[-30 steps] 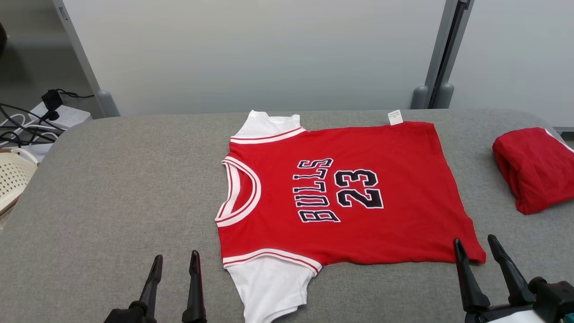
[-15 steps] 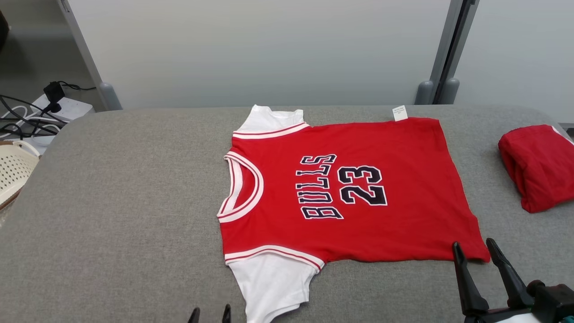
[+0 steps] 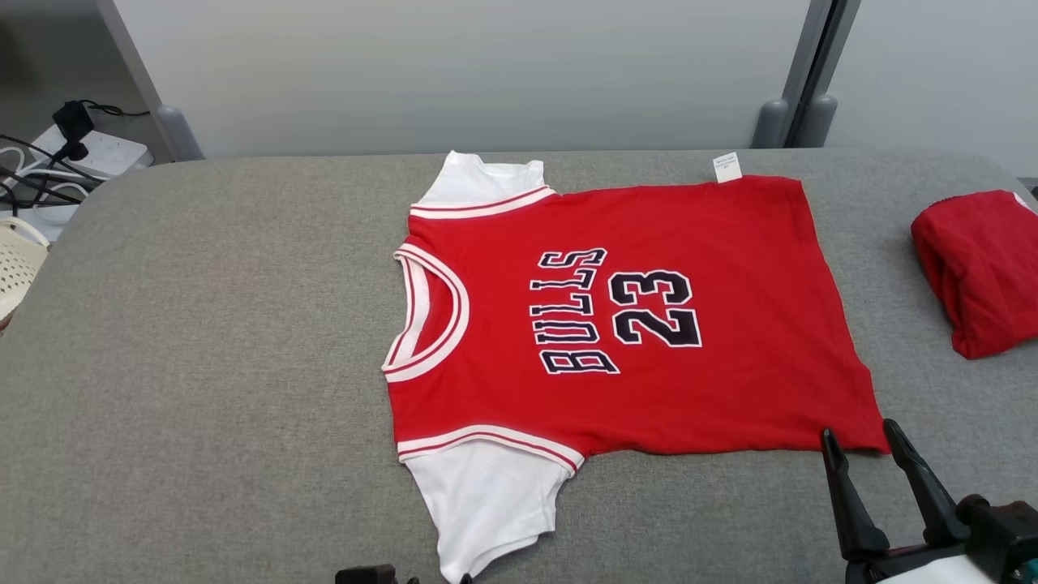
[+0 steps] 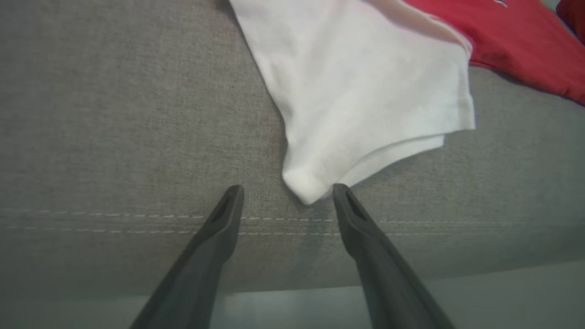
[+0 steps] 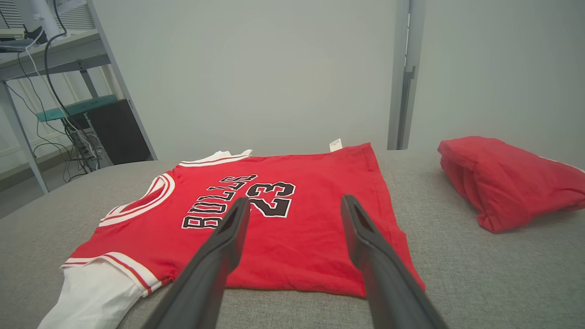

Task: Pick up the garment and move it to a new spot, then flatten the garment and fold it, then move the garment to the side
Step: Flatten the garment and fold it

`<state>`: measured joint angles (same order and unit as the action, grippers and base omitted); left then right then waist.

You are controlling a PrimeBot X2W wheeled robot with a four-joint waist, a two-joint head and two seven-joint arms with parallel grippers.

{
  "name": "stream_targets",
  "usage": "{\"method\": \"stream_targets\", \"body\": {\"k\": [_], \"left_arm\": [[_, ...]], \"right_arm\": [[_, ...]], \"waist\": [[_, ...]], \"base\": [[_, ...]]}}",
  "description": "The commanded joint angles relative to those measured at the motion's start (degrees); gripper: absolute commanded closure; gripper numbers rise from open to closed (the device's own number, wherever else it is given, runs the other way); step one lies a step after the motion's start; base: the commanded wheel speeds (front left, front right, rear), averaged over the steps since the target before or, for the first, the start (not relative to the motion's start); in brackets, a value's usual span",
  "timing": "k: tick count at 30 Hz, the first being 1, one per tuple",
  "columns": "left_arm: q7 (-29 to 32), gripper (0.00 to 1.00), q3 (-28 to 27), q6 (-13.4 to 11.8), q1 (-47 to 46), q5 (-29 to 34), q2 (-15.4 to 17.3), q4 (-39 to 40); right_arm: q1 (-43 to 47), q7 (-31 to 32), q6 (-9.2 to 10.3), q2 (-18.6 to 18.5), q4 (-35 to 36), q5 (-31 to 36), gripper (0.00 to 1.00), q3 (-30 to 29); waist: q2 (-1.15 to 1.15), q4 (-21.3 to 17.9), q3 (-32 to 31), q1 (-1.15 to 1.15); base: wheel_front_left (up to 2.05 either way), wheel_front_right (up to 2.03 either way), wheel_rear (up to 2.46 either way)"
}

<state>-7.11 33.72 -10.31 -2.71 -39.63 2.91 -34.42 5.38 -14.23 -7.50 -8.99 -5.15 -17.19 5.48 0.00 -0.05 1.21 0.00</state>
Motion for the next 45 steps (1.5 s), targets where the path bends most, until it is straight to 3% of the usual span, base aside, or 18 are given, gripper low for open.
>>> {"method": "stream_targets", "body": {"k": [1, 9, 10, 11, 12, 13, 15, 21, 29, 38, 45], "left_arm": [[-1.0, 0.0, -0.7, -0.9, -3.7, -1.1, 0.0, -0.1], [-2.6, 0.0, 3.8, -2.6, -7.6, -5.0, 0.0, -5.1], [-2.8, 0.14, 4.4, -2.6, -8.0, -5.4, 0.0, -5.6], [-3.0, 0.37, 4.8, -2.4, -8.3, -5.9, 0.0, -5.9], [-3.5, 0.67, 5.3, -2.1, -8.7, -6.2, 0.0, -6.3], [-3.5, 0.67, 5.3, -2.1, -8.7, -6.2, 0.0, -6.3], [-4.3, 1.0, 6.2, -1.5, -9.5, -6.9, 0.0, -6.8], [-6.2, 1.0, 7.2, 0.0, -11.0, -7.6, 0.0, -7.7], [-7.3, 1.0, 5.5, -0.5, -10.6, -6.1, 3.9, -2.6], [-6.0, 1.0, 5.7, -3.4, -10.3, -4.7, 7.1, 5.2], [-5.0, 1.0, 6.4, -5.9, -9.5, -3.6, 8.4, 9.6]], "right_arm": [[-2.3, -0.8, 0.01, -1.5, 1.3, -0.2, 0.0, 1.1], [-3.1, -0.8, 0.01, -2.7, 1.3, -0.4, 0.0, 1.5], [-3.2, -0.8, 0.01, -2.8, 1.4, -0.5, 0.0, 1.5], [-3.3, -0.8, 0.01, -2.9, 1.4, -0.5, 0.0, 1.5], [-3.3, -0.8, 0.01, -3.0, 1.4, -0.5, 0.0, 1.4], [-3.3, -0.8, 0.01, -3.0, 1.4, -0.5, 0.0, 1.4], [-3.4, -0.8, 0.01, -3.2, 1.5, -0.5, 0.0, 1.2], [-3.5, -0.8, 0.01, -2.3, -2.3, -3.5, 0.0, -0.9], [-11.4, -0.6, 0.01, -3.2, -20.3, -11.6, 0.0, -2.3], [-20.8, 1.1, 0.01, -4.4, -37.6, -17.7, 0.0, -2.2], [-22.9, 0.2, 0.01, -4.7, -43.1, -21.6, 0.0, -1.9]], "waist": [[0.0, -0.3, 0.6, 0.0], [0.0, -1.2, 1.6, 0.0], [0.0, -1.2, 1.7, 0.0], [0.0, -1.3, 1.7, 0.0], [0.0, -1.3, 1.8, 0.0], [0.0, -1.3, 1.8, 0.0], [0.0, -1.3, 2.0, 0.0], [0.0, -0.6, 2.7, 0.0], [0.0, 1.1, 4.9, 0.0], [0.0, 3.4, 6.3, 0.0], [0.0, 4.4, 7.0, 0.0]], "base": [[0.0, 0.0, 0.0], [0.0, 0.0, 0.0], [0.0, 0.0, 0.0], [0.0, 0.0, 0.0], [0.0, 0.0, 0.0], [0.0, 0.0, 0.0], [0.0, 0.0, 0.0], [0.0, 0.0, 0.0], [0.0, 0.0, 0.0], [0.0, 0.0, 0.0], [0.0, 0.0, 0.0]]}}
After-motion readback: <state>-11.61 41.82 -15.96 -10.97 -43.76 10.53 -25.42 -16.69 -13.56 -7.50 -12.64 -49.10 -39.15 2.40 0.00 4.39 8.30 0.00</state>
